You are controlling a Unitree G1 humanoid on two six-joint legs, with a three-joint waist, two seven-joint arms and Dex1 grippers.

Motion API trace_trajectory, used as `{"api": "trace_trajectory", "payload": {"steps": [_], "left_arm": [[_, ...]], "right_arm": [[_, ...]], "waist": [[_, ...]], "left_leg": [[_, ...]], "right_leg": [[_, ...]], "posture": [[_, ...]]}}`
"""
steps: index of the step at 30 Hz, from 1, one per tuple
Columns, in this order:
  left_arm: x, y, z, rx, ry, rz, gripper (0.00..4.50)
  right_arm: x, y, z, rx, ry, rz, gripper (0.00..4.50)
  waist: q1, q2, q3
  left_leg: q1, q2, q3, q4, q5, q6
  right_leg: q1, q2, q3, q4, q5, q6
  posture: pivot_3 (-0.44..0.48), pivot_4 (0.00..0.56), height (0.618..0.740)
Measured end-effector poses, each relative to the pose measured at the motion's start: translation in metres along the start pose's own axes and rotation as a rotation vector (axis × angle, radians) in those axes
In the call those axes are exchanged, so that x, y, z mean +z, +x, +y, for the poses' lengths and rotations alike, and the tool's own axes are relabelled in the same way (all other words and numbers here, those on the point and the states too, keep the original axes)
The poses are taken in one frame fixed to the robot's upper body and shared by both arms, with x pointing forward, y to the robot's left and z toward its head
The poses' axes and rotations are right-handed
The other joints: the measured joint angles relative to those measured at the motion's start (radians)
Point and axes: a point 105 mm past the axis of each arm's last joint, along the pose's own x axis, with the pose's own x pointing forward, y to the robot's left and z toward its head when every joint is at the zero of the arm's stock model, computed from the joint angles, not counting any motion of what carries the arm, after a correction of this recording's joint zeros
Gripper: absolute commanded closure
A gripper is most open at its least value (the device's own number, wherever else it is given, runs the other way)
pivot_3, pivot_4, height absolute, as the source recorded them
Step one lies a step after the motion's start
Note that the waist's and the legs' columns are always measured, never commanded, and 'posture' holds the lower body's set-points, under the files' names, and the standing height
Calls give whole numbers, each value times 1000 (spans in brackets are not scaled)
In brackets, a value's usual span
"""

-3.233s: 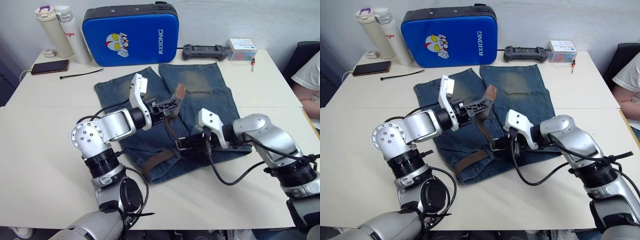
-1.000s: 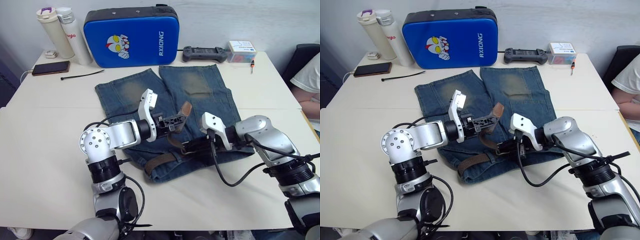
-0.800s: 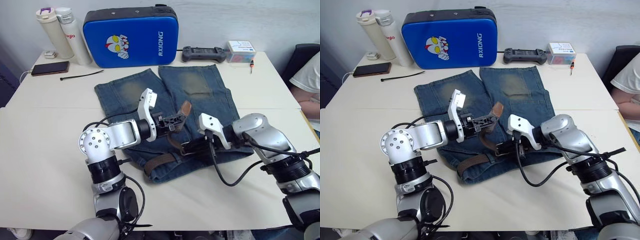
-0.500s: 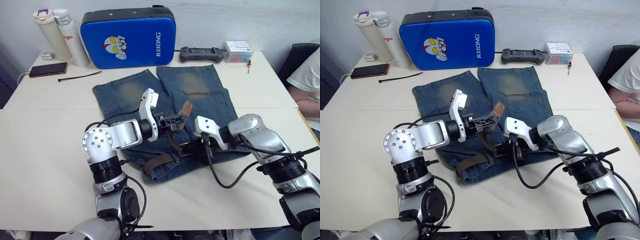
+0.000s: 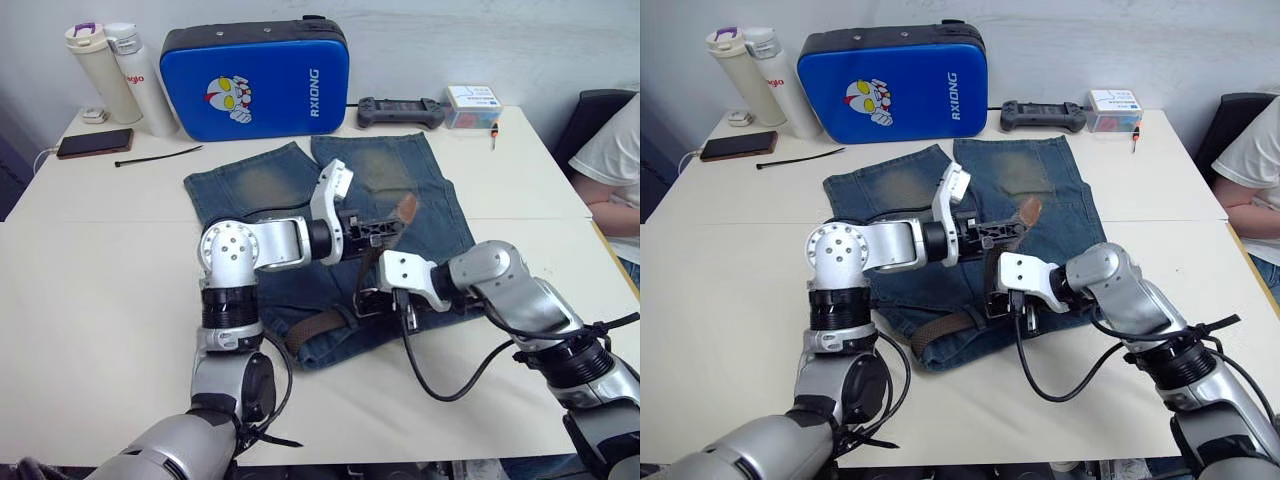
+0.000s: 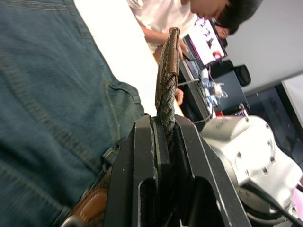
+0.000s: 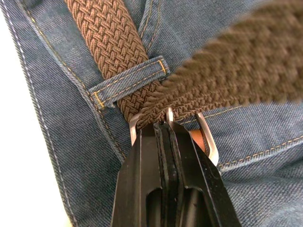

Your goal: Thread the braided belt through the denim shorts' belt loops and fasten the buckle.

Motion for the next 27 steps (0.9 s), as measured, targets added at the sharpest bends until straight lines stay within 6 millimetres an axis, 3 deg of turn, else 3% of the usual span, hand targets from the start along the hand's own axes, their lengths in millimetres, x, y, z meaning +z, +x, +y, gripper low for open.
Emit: {"api": "trace_trajectory", "payload": {"steps": [10,21,27], "left_arm": [[1,23,2,-45,64,97,4500],[16,72,19,9,183,127,4500],[0,94,12,-17,252,164,4500]], "right_arm": [[3,4,4,-66,-79,51,4426],[4,2,10,-114,-145,118,4426],[3,1,12,-127,-152,135,4426]], "waist": [[-2,-1,-1],[3,-1,-1],[6,-1,-2]], "left_leg": [[3,0,0,-1,0,-1],[1,0,0,-2,0,-1],[1,-1,-1,-2,-1,-1]], "right_leg": [[2,0,0,0,0,0],[2,-1,-1,-3,0,0],[2,-1,-1,-3,0,1]], "posture": [[0,150,740],[0,150,740],[0,150,740]]}}
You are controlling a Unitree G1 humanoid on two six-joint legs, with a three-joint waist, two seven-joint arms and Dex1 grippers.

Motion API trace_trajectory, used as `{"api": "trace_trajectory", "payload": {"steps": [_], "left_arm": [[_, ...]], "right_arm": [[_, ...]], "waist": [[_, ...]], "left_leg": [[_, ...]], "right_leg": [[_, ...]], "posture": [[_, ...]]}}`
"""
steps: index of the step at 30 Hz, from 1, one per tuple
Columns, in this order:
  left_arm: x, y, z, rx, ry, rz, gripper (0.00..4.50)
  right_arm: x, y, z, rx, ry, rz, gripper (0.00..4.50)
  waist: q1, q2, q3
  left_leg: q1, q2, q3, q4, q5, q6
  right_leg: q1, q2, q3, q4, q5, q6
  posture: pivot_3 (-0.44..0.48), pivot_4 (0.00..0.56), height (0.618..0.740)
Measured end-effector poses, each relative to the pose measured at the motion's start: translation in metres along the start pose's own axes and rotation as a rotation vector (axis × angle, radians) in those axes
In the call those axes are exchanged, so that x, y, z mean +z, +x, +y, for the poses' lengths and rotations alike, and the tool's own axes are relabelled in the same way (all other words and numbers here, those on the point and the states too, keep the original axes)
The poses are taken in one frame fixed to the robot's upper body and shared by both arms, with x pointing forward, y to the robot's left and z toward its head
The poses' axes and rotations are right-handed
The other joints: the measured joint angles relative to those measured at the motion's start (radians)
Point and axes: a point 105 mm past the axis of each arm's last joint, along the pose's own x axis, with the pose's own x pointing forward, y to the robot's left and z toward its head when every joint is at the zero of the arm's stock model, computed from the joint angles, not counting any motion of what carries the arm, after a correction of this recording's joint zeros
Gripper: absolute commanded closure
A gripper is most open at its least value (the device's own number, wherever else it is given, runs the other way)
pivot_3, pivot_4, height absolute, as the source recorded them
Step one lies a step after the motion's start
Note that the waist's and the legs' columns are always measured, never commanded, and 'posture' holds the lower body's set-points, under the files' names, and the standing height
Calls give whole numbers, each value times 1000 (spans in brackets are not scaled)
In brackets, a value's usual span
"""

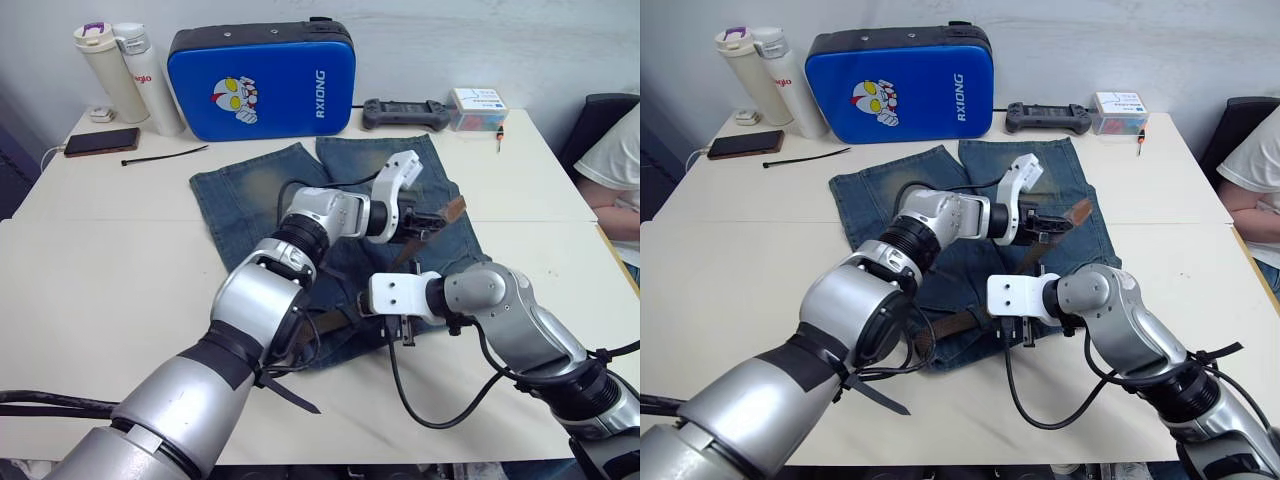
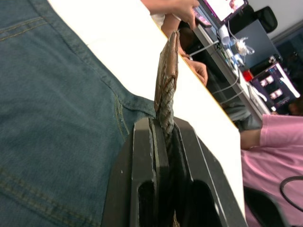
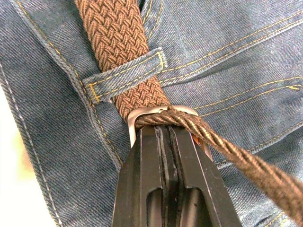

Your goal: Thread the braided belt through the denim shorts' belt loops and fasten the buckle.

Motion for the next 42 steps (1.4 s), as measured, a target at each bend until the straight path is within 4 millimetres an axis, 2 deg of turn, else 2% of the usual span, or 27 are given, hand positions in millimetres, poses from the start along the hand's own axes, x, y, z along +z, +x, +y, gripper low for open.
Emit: {"api": "trace_trajectory", "payload": {"steps": [3,6,10,14,20,23,28,36,42], "left_arm": [[-11,13,-9,-32,39,39,4500],[-12,16,-12,-33,88,54,4500],[-15,19,-8,8,220,84,4500],[-18,16,0,32,233,81,4500],[-7,-4,19,71,169,20,4500],[4,-24,32,92,89,-40,4500],[12,-44,40,79,-32,-89,4500],[24,-56,26,-7,-74,-79,4500],[22,-58,21,-28,-58,-70,4500]], "right_arm": [[0,0,1,1,-2,1,4426],[-1,0,2,1,-4,6,4426],[-2,0,3,3,-7,13,4426],[-1,0,2,4,-12,13,4426],[1,-2,0,13,-10,9,4426],[-3,-7,-1,22,31,6,4426],[-6,-15,0,25,138,-17,4426],[-1,-27,-3,23,432,-168,4426],[-13,-59,-17,-53,579,-176,4426]], "waist": [[0,0,0],[0,1,-1],[3,0,-3],[3,0,-3],[-1,0,-2],[9,0,-2],[26,0,-2],[23,1,-2],[20,3,-1]], "left_leg": [[0,0,0,0,0,0],[0,0,0,0,0,0],[1,0,0,-1,-1,1],[1,0,0,-1,-1,1],[-2,0,0,-1,-1,1],[-6,0,0,-1,-1,1],[-10,-1,0,0,-1,3],[-28,-1,0,4,2,4],[-28,-1,1,4,2,4]], "right_leg": [[0,0,0,0,0,0],[0,0,0,0,0,0],[2,0,0,-2,0,0],[1,0,0,-1,0,0],[-3,0,1,0,0,0],[-7,0,0,1,0,0],[-10,-1,0,0,0,1],[-30,-1,0,7,0,0],[-30,-1,2,8,0,0]], "posture": [[0,150,740],[0,150,740],[0,150,740],[0,150,740],[0,150,740],[0,150,740],[0,150,740],[0,150,740],[0,150,740]]}}
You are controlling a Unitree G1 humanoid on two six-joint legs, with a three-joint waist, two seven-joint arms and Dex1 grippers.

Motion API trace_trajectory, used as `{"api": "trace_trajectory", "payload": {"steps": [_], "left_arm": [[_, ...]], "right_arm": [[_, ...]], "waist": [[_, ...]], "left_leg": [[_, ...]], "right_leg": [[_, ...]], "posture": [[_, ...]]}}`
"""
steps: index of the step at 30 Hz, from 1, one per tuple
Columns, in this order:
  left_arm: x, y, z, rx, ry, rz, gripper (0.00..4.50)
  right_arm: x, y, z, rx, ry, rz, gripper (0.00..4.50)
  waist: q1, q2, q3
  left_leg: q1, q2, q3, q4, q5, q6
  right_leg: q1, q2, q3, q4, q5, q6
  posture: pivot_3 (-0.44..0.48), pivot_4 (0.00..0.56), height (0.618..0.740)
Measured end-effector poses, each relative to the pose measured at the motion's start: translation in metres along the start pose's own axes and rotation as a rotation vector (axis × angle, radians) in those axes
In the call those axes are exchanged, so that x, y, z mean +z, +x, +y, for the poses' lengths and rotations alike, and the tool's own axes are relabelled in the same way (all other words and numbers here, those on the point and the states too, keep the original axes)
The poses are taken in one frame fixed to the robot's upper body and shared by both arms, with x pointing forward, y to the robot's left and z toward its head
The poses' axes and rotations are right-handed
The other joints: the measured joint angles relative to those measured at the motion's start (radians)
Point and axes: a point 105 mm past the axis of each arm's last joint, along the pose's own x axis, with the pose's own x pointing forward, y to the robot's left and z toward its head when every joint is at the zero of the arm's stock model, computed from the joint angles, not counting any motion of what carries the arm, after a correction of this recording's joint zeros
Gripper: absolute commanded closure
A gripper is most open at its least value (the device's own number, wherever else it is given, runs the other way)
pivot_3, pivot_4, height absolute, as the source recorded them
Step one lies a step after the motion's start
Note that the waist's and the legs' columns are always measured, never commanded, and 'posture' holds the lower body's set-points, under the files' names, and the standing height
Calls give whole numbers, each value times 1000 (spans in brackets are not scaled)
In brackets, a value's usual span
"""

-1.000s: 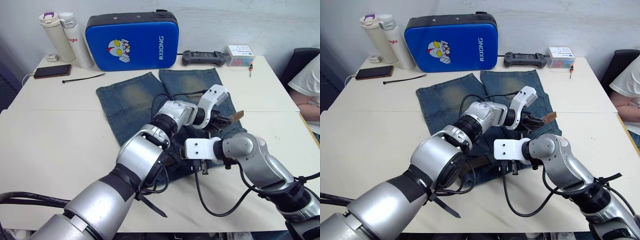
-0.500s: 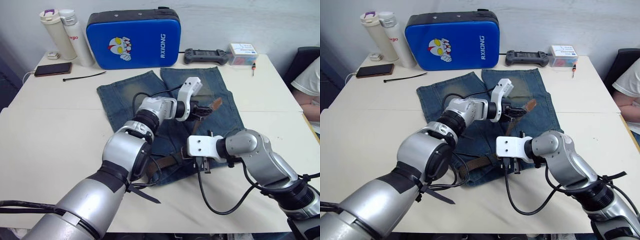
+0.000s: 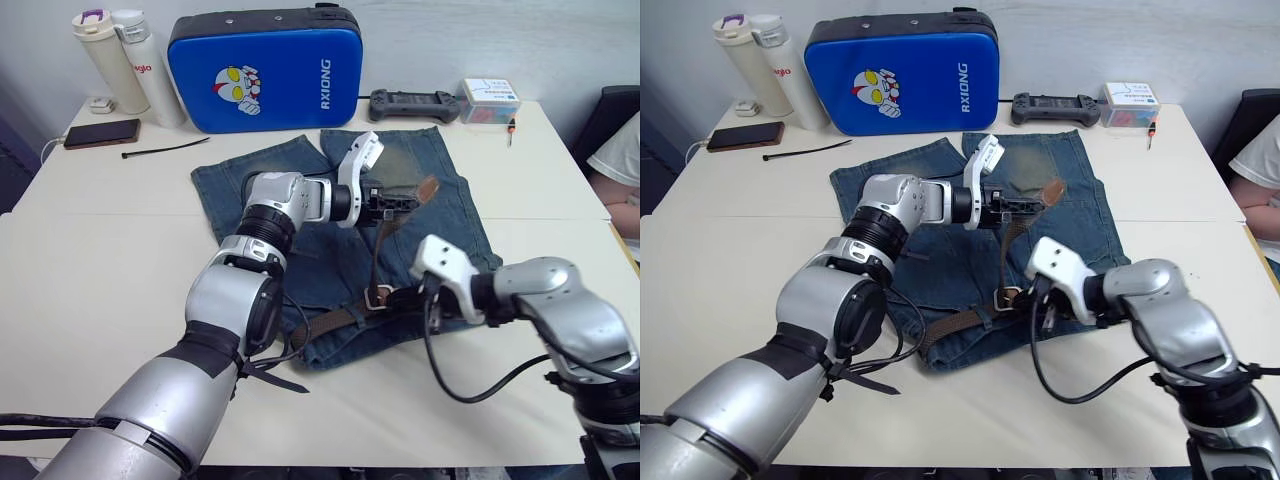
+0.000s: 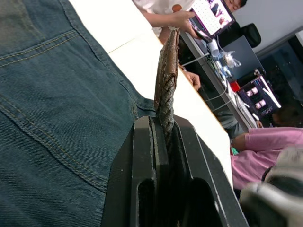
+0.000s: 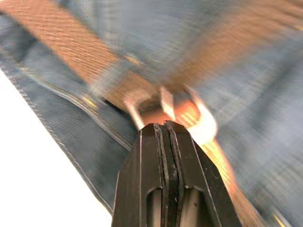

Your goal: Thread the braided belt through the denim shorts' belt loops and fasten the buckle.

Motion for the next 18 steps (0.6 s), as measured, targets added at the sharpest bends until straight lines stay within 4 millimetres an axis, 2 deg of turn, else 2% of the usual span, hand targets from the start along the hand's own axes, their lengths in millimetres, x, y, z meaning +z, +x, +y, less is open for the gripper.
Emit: {"api": "trace_trajectory", "payload": {"steps": [5,9,12,14,18], "left_arm": [[-8,6,-11,-46,51,42,4500],[-19,6,-17,-49,270,117,4500],[-36,0,-12,-19,492,205,4500],[-43,-3,-9,-8,550,236,4500],[-45,-6,-18,-22,647,230,4500]], "right_arm": [[9,-23,-2,-27,29,-24,4426],[13,-44,-7,-91,29,-20,4426],[9,-48,-1,-87,49,-9,4426],[9,-48,1,-81,55,-15,4426],[15,-47,1,-114,15,-27,4426]], "waist": [[2,1,0],[3,1,0],[-2,1,0],[-2,1,0],[2,1,0]], "left_leg": [[-1,0,0,0,0,0],[-1,0,0,0,0,1],[-1,0,1,-1,0,0],[-1,0,1,0,1,1],[-1,0,1,0,1,3]], "right_leg": [[0,0,0,-1,0,0],[0,0,0,-1,0,0],[0,1,1,-1,0,0],[0,1,2,0,0,0],[0,0,2,0,0,0]], "posture": [[0,150,740],[0,150,740],[0,150,740],[0,150,740],[0,150,740]]}}
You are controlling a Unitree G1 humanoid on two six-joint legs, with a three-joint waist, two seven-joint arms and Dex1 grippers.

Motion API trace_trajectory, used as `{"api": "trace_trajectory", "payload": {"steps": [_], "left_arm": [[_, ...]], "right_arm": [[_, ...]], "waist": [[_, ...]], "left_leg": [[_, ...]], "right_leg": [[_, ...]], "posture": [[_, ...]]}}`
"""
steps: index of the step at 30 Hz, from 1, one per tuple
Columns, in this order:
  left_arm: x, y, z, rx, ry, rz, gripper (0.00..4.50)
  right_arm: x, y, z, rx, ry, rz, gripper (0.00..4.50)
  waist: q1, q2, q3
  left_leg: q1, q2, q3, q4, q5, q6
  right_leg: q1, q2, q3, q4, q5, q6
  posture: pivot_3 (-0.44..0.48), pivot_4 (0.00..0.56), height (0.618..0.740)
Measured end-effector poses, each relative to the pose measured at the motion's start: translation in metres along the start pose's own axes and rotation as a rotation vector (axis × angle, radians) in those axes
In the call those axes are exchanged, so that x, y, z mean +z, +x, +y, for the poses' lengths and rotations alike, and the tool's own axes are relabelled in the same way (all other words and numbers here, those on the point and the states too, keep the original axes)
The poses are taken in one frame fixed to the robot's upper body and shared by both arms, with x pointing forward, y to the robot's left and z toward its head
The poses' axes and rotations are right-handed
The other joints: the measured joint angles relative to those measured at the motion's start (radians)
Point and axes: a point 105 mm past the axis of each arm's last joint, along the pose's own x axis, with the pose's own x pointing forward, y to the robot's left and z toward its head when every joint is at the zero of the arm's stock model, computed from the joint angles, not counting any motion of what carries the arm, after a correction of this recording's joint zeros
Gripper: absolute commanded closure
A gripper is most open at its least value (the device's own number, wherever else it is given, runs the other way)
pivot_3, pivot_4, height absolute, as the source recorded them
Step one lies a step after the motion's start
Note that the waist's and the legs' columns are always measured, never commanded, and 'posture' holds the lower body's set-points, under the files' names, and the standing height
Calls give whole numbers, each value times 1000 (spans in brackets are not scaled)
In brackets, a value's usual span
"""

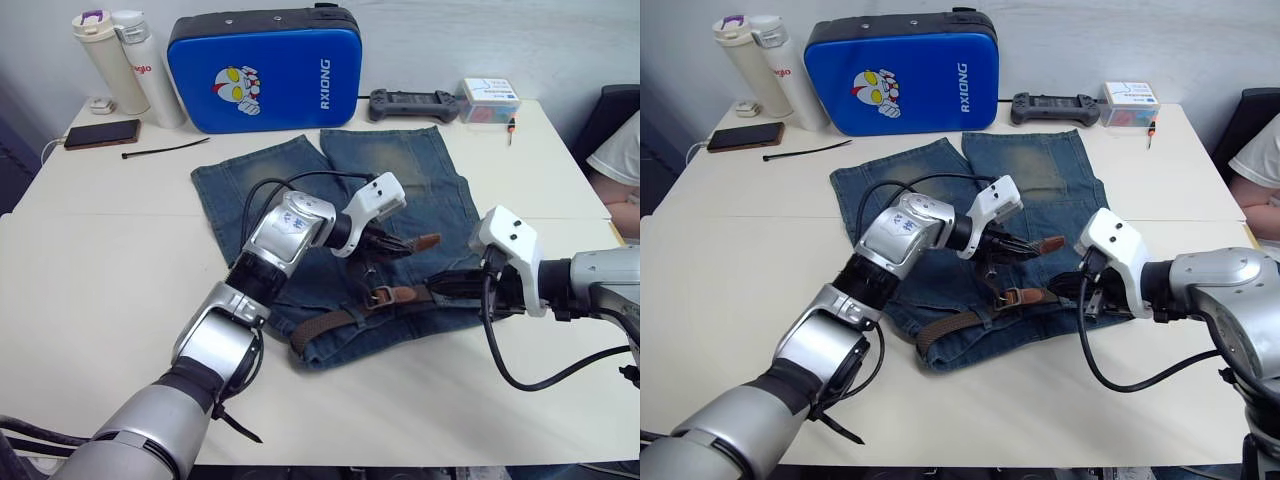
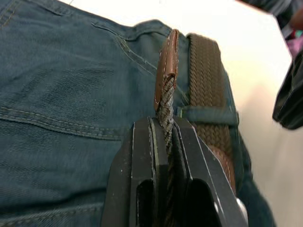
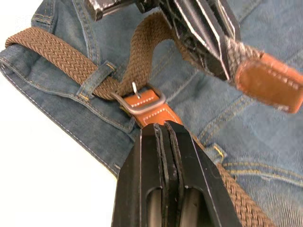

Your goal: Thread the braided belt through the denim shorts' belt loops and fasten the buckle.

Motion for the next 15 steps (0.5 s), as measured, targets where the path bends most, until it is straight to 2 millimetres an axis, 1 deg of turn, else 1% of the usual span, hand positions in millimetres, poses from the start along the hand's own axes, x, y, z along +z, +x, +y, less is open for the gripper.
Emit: {"api": "trace_trajectory", "payload": {"steps": [4,7,9,10,11,12,15], "left_arm": [[3,-5,-3,14,74,-18,4500],[6,-8,-4,22,131,-26,4500],[10,-11,-4,34,188,-25,4500],[10,-13,-2,45,212,-23,4500],[10,-15,-1,55,227,-18,4500],[9,-17,1,63,240,-12,4500],[5,-18,2,70,270,4,4500]], "right_arm": [[12,-4,-18,-126,-121,-15,4426],[18,-5,-26,-169,-170,-33,3567],[20,-2,-26,-167,-202,-33,2519],[21,-1,-27,-168,-227,-31,2079],[21,0,-27,-170,-250,-18,1497],[20,1,-28,-178,-264,-11,1052],[22,-2,-34,-206,-291,0,1052]], "waist": [[0,0,0],[0,0,0],[-3,0,0],[-3,0,0],[-2,0,0],[-2,0,0],[-1,0,0]], "left_leg": [[0,0,0,0,0,1],[0,0,0,0,0,1],[0,0,1,0,0,1],[0,0,1,0,0,1],[0,0,1,1,0,1],[0,0,0,1,0,1],[-1,0,0,2,0,2]], "right_leg": [[0,0,0,-1,0,0],[0,0,0,0,0,0],[0,0,0,0,0,0],[0,0,0,1,0,0],[0,0,0,1,0,0],[0,0,0,1,0,0],[0,0,0,5,0,0]], "posture": [[0,150,740],[0,150,740],[0,150,740],[0,150,740],[0,150,740],[0,150,740],[0,150,740]]}}
